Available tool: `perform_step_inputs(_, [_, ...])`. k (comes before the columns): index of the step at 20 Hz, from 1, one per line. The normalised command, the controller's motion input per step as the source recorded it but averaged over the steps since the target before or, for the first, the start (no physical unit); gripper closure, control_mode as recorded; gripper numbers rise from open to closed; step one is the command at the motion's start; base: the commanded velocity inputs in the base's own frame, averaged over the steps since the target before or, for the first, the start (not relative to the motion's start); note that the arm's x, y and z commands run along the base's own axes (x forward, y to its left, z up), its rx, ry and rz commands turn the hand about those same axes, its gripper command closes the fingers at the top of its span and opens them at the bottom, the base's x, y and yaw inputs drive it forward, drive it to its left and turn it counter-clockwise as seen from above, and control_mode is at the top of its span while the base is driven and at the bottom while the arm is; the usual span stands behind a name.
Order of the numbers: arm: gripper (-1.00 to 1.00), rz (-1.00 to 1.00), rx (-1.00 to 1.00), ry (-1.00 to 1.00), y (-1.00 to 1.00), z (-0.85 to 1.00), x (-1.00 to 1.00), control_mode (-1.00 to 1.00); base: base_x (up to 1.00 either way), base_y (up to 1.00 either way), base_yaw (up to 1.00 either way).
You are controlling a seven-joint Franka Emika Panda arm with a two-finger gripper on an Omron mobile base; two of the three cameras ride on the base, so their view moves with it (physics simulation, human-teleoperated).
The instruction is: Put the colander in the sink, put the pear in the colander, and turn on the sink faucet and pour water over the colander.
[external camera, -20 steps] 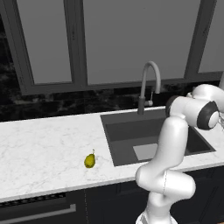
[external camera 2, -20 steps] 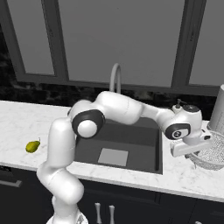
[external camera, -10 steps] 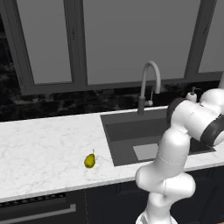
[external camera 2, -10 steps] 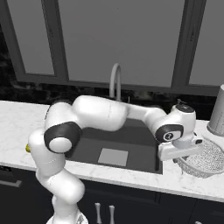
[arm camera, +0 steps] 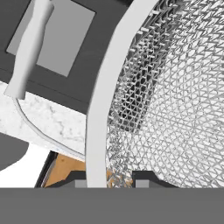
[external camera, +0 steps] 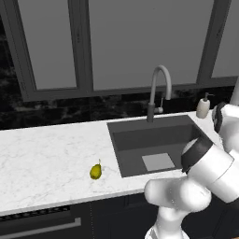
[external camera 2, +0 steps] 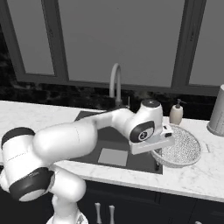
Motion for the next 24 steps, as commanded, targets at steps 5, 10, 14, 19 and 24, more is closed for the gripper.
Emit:
perform_step_inputs(5, [1.00,0.00,-0.06,0.02,1.00,0.10,0.05,-1.00,0.00,0.00,0.00])
perform_step_inputs(10, [1.00,0.00,0.00,0.12,1.00,0.22,0.00,-1.00,0.00,0.00,0.00])
perform_step_inputs(14, [1.00,0.00,0.05,0.12,0.86,0.35,0.22,-1.00,0.00,0.00,0.00])
perform_step_inputs(19, [1.00,0.00,0.05,0.04,0.77,0.26,0.51,-1.00,0.00,0.00,0.00])
perform_step_inputs(24, [1.00,0.01,0.00,0.01,0.79,-0.21,0.47,-1.00,0.00,0.00,0.00])
